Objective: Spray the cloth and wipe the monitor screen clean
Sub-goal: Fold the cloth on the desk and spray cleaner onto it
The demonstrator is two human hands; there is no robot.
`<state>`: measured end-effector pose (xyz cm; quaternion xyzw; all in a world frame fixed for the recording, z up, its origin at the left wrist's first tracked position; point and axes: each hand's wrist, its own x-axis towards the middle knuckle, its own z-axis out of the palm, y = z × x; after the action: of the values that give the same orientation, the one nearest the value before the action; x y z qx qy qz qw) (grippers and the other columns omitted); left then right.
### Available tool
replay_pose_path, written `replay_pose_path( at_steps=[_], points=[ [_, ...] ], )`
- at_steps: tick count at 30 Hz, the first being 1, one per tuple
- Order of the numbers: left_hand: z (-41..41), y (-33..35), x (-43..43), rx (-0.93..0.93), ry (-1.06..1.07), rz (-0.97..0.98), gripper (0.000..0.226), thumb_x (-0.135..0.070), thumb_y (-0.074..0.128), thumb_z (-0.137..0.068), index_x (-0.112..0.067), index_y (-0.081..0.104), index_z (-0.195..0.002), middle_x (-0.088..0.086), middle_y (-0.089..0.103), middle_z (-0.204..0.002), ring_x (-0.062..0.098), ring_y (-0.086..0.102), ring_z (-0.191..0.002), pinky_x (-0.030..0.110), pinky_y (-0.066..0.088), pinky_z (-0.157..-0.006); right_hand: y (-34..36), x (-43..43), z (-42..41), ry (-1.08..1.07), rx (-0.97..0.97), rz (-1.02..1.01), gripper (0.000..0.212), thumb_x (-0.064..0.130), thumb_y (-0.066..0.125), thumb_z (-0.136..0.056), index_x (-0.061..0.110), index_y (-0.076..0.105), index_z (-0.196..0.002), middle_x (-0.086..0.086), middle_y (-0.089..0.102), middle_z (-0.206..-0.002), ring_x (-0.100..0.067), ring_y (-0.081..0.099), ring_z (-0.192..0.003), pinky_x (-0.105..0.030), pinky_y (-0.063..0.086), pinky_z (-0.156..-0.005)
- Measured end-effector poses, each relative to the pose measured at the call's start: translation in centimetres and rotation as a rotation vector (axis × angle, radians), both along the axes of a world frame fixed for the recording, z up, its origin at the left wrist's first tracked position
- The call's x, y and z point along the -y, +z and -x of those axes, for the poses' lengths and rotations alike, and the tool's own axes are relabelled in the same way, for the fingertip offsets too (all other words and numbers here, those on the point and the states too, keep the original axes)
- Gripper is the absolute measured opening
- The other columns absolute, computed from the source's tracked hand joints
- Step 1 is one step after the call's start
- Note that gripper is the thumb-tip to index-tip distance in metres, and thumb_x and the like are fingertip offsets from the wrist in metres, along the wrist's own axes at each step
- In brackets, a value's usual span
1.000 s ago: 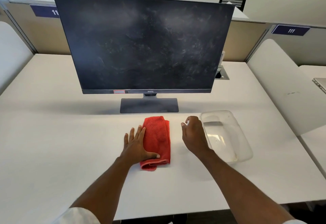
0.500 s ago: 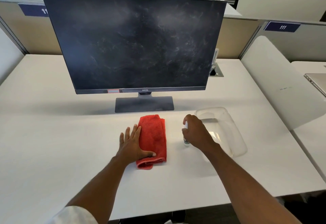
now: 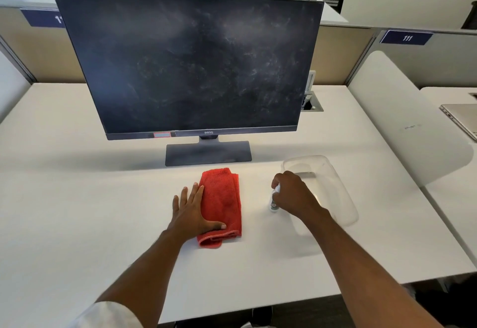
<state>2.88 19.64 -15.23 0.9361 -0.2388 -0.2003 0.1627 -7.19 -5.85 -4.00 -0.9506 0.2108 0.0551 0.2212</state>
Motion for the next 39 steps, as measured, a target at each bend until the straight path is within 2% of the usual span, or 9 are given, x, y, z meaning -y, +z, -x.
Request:
replay_pose_path(
  at_steps=[11,14,17,21,26,29,31,34,39],
  points=[
    [0.0,0.1,0.0,0.008,-0.006,-0.004,0.139,-0.095,0.052,-0.048,-0.023,-0.004,-0.154,0.005,-0.006,-0.163,0.032,-0.010,-0.148,0.053,-0.009,-0.115,1.3,0.1,-0.6,0.058,-0.161,0.170,0.025,0.017,0.065,-0.076,0.020,0.061,-0.101,0.001,0.057,-0.108,-0.023,0.056,-0.102,-0.033,0.044,-0.075],
    [0.0,0.1,-0.1,0.008,-0.006,-0.004,0.140,-0.095,0.052,-0.048,-0.023,-0.004,-0.154,0.005,-0.007,-0.163,0.032,-0.011,-0.147,0.053,-0.010,-0.115,1.9,-0.7,-1.3,0.083,-0.055,0.322,0.031,0.037,0.063,-0.085,0.017,0.060,-0.109,-0.004,0.059,-0.113,-0.026,0.054,-0.105,-0.035,0.044,-0.081],
    [0.1,0.2,-0.1,-0.001,-0.006,0.007,0.139,-0.097,0.048,-0.048,-0.023,-0.004,-0.154,0.005,-0.007,-0.163,0.031,-0.011,-0.147,0.052,-0.010,-0.115,2.8,-2.1,-2.4,0.053,0.200,0.328,0.039,0.046,0.061,-0.088,0.014,0.062,-0.110,-0.007,0.062,-0.111,-0.025,0.057,-0.101,-0.031,0.043,-0.077],
    [0.4,0.5,0.3,0.007,0.096,0.122,0.110,-0.088,0.036,-0.073,-0.020,0.010,-0.154,0.005,0.009,-0.162,0.028,0.001,-0.148,0.050,-0.004,-0.117,3.0,-4.8,-3.8,0.086,0.390,0.167,0.030,0.038,0.062,-0.090,0.011,0.063,-0.105,-0.006,0.064,-0.103,-0.021,0.058,-0.091,-0.030,0.050,-0.074],
    [0.3,1.6,1.0,0.218,0.281,0.218,0.065,-0.053,0.043,-0.095,-0.013,0.034,-0.145,0.012,0.053,-0.138,0.032,0.049,-0.124,0.046,0.037,-0.103,-0.1,-7.8,-5.1,0.000,0.141,-0.031,0.027,0.031,0.059,-0.090,0.009,0.060,-0.104,-0.011,0.063,-0.106,-0.030,0.059,-0.099,-0.035,0.047,-0.081],
    [-0.3,2.2,1.6,0.123,0.373,0.153,0.065,-0.050,0.048,-0.093,-0.011,0.034,-0.145,0.014,0.057,-0.133,0.033,0.055,-0.117,0.045,0.045,-0.096,-3.1,-8.8,-5.0,-0.114,-0.068,-0.094,0.038,0.032,0.056,-0.090,0.004,0.054,-0.117,-0.017,0.059,-0.119,-0.035,0.057,-0.111,-0.036,0.046,-0.088],
    [-1.0,2.7,2.0,0.032,0.445,0.114,0.059,-0.051,0.053,-0.090,-0.010,0.048,-0.132,0.014,0.062,-0.123,0.034,0.059,-0.111,0.041,0.048,-0.088,-4.5,-9.2,-4.8,-0.221,-0.158,-0.169,0.044,0.032,0.055,-0.090,0.001,0.050,-0.122,-0.020,0.055,-0.126,-0.038,0.056,-0.115,-0.038,0.045,-0.092],
    [-1.9,3.1,2.5,-0.092,0.499,0.089,0.046,-0.051,0.059,-0.086,-0.011,0.063,-0.108,0.011,0.069,-0.106,0.032,0.064,-0.097,0.036,0.048,-0.077,-5.4,-9.3,-5.2,-0.322,-0.179,-0.245,0.048,0.034,0.057,-0.090,-0.001,0.051,-0.122,-0.022,0.057,-0.126,-0.039,0.056,-0.115,-0.038,0.046,-0.092],
    [-3.3,3.0,2.9,-0.299,0.592,0.199,0.035,-0.040,0.066,-0.083,-0.005,0.068,-0.089,0.012,0.071,-0.095,0.030,0.065,-0.087,0.032,0.046,-0.069,-5.5,-9.0,-6.5,-0.410,-0.197,-0.450,0.050,0.031,0.069,-0.081,0.000,0.056,-0.119,-0.016,0.066,-0.115,-0.033,0.064,-0.105,-0.038,0.054,-0.086]
  ],
)
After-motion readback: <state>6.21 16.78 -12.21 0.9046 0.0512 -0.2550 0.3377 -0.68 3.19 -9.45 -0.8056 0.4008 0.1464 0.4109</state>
